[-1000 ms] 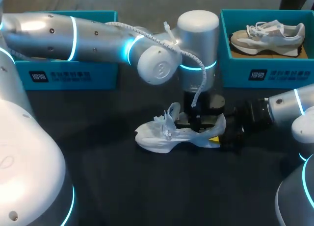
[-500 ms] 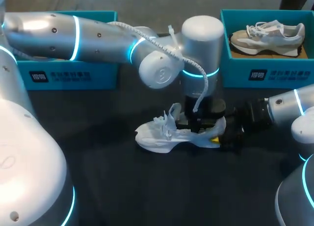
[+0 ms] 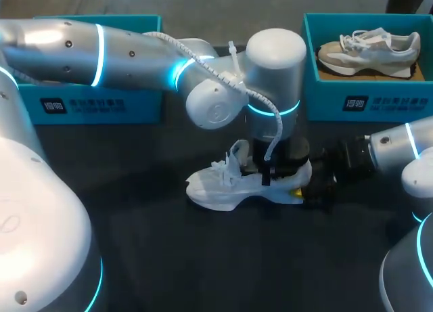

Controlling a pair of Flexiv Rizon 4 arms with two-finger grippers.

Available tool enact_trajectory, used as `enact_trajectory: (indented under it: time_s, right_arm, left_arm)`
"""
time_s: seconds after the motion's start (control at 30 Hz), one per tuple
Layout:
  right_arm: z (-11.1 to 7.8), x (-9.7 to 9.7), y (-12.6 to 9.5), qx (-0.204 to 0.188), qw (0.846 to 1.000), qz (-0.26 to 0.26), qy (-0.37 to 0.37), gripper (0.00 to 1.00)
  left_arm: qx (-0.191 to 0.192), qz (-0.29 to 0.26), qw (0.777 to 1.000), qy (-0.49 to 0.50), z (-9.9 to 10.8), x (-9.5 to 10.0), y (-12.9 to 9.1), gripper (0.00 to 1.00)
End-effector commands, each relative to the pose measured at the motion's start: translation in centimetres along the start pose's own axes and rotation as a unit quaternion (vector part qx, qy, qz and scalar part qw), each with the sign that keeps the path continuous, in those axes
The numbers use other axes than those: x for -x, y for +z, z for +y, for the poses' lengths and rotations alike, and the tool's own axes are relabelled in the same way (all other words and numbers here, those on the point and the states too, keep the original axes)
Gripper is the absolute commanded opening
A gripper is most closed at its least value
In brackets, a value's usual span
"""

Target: Take the shoe out of the shoebox, open the shoe tongue, remove and reinsert the insole, then place the shoe into the shoebox

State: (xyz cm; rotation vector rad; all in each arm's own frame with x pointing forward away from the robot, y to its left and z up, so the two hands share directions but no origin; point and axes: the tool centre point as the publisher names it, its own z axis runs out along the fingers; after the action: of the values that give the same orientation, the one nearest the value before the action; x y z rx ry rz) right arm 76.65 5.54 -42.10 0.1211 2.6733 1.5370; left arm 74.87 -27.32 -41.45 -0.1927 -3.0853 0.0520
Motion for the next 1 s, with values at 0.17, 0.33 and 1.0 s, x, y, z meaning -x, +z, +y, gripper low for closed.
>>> enact_trajectory:
  time_s: [0.17,0.33,1.0]
  right_arm:
    - [0.1,0.1,0.2,-0.003,1.0,0.0,0.001,0.0]
    - [0.1,0.1,0.2,-0.003,1.0,0.0,0.001,0.0]
    - [0.1,0.1,0.2,-0.003,1.0,0.0,0.001,0.0]
  left_arm:
    - [0.008,-0.01,1.0,-0.002,0.3,0.2,3.0,0.0]
    - [-0.004,-0.019,1.0,-0.005,0.8,0.1,2.1,0.0]
    - [-0.087,0.031,0.996,-0.01,2.0,-0.3,-1.9,0.0]
